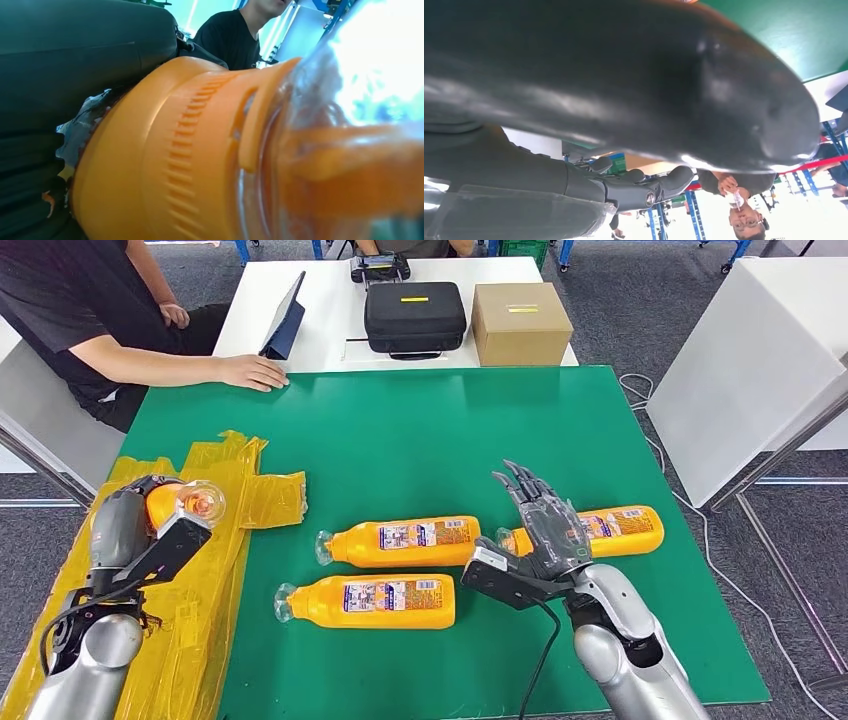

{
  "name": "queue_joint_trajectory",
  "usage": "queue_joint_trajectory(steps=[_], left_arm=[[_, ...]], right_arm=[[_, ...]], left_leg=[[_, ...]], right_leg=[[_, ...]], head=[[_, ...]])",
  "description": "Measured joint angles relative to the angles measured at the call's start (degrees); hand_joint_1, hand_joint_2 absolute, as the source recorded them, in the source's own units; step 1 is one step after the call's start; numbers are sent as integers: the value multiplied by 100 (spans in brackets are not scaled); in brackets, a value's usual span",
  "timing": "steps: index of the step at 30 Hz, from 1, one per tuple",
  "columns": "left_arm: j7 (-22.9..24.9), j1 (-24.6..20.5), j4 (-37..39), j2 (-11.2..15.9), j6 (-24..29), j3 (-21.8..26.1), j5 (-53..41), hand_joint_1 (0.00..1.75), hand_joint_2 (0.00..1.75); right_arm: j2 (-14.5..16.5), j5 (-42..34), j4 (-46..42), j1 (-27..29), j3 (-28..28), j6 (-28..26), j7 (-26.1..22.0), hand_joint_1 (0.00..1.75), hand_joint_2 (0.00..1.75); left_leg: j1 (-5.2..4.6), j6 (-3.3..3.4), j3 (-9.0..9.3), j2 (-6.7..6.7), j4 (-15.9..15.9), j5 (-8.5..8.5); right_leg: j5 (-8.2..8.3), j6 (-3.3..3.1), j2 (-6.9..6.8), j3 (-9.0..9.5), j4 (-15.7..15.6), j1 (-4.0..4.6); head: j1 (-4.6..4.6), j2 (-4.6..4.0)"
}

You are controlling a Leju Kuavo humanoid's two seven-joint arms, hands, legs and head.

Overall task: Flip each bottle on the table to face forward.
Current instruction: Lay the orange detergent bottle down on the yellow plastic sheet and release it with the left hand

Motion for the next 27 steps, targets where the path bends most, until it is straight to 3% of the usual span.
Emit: queue_joint_trajectory(steps=[5, 9, 14, 19, 27], left_arm=[[60, -32, 99, 33, 74, -28, -133, 175, 175], [378, -64, 285, 135, 573, -63, -1091, 175, 175], [605, -98, 782, 292, 1047, -67, -2099, 175, 175], [693, -37, 1242, 374, 1219, -76, -2439, 175, 175], [655, -75, 1996, 213, 1476, -373, -2705, 175, 175]], right_arm=[[-3, -5, 0, 1, -3, 3, -10, 0, 0], [-51, -71, 6, -29, 0, 59, -91, 0, 0], [-270, -293, 54, -172, 2, 98, -260, 0, 0], [-545, -444, 55, -166, 7, 79, -428, 0, 0], [-780, -406, -48, 176, 24, -145, -535, 0, 0]], left_leg=[[0, 0, -1, -1, 0, 0], [0, 0, -2, 0, 0, 0], [0, 0, 0, -3, 0, 0], [0, 0, -2, 0, 0, 0], [-3, 1, -4, -9, 3, -1]], right_leg=[[0, 0, 0, 0, 0, 0], [0, 0, 0, 0, 0, 0], [0, 0, -1, 1, 0, 0], [0, 0, 0, 1, 1, 0], [-1, 1, -3, -3, -3, -3]], head=[[0, 1], [0, 0], [-1, 1], [1, 0], [1, 1]])
